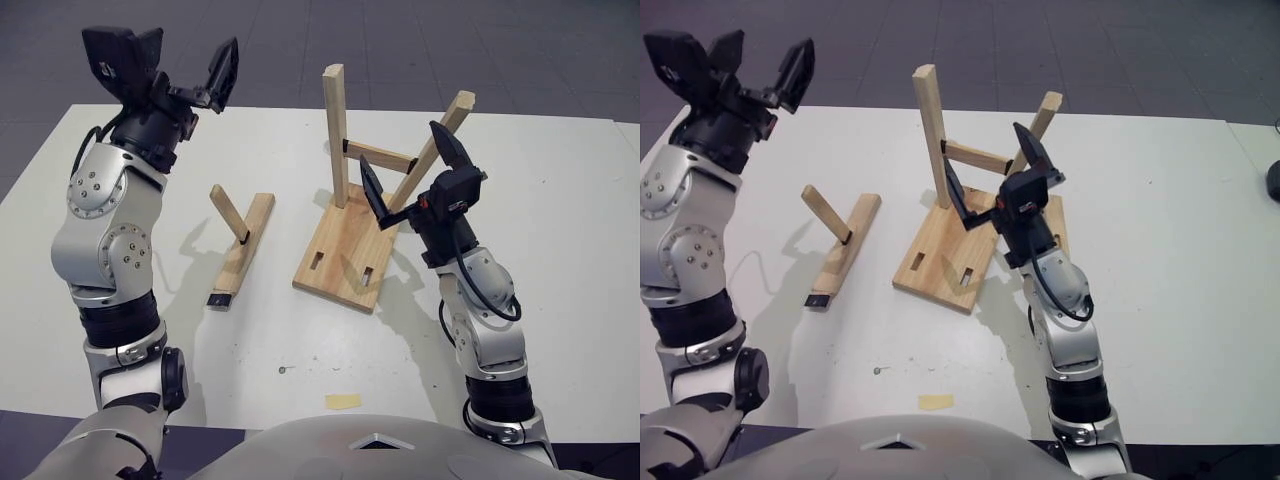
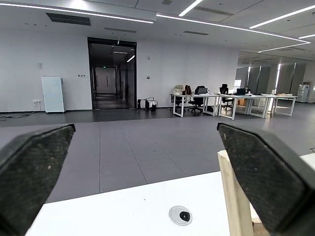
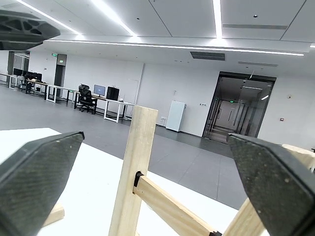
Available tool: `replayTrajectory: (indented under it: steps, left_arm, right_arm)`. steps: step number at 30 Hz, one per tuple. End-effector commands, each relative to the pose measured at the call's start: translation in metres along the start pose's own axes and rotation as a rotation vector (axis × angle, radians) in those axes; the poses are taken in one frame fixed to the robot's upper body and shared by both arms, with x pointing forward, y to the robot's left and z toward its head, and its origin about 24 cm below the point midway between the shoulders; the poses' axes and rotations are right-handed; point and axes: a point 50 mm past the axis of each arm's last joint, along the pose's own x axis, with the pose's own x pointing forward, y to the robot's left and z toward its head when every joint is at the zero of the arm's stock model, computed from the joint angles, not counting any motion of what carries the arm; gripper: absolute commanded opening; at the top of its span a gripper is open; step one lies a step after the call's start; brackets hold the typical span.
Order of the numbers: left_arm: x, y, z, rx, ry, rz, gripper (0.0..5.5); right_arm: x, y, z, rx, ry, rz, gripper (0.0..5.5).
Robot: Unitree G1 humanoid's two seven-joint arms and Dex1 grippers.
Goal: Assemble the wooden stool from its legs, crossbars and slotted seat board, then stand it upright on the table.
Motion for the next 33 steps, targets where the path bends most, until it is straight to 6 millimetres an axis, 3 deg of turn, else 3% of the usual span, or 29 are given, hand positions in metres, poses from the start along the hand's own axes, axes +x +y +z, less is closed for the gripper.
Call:
replayTrajectory:
  steps: [1, 3, 6, 15, 22, 27, 33]
  left_arm:
    - [-0.026, -0.003, -0.098, -0.051, 0.355, -0.009, 5.38]
    - [-0.036, -0.003, -0.125, -0.094, 0.44, 0.007, 5.38]
    - [-0.041, 0.001, -0.132, -0.101, 0.442, 0.037, 5.38]
    - [-0.027, -0.002, -0.107, -0.151, 0.326, 0.018, 5.38]
    - [-0.016, 0.004, -0.046, 0.003, 0.185, -0.086, 5.38]
    - [-0.039, 0.0, -0.032, 0.097, 0.281, -0.122, 5.38]
    - [-0.079, 0.008, -0.066, 0.167, 0.592, -0.1, 5.38]
  right_arm:
    - [0.001, 0.001, -0.001, 0.012, 0.008, 0.003, 5.4]
    - [-0.001, 0.0, -0.002, 0.011, 0.014, 0.0, 5.4]
    - [-0.001, -0.002, -0.002, 0.01, 0.017, 0.002, 5.4]
    - [0.001, 0.004, -0.003, 0.022, 0.013, 0.014, 5.4]
    - [-0.003, 0.008, -0.004, 0.029, 0.019, 0.003, 5.4]
    - [-0.008, 0.01, -0.003, 0.033, 0.022, -0.022, 5.4]
    - [-0.014, 0.013, -0.005, 0.037, 0.042, -0.043, 5.4]
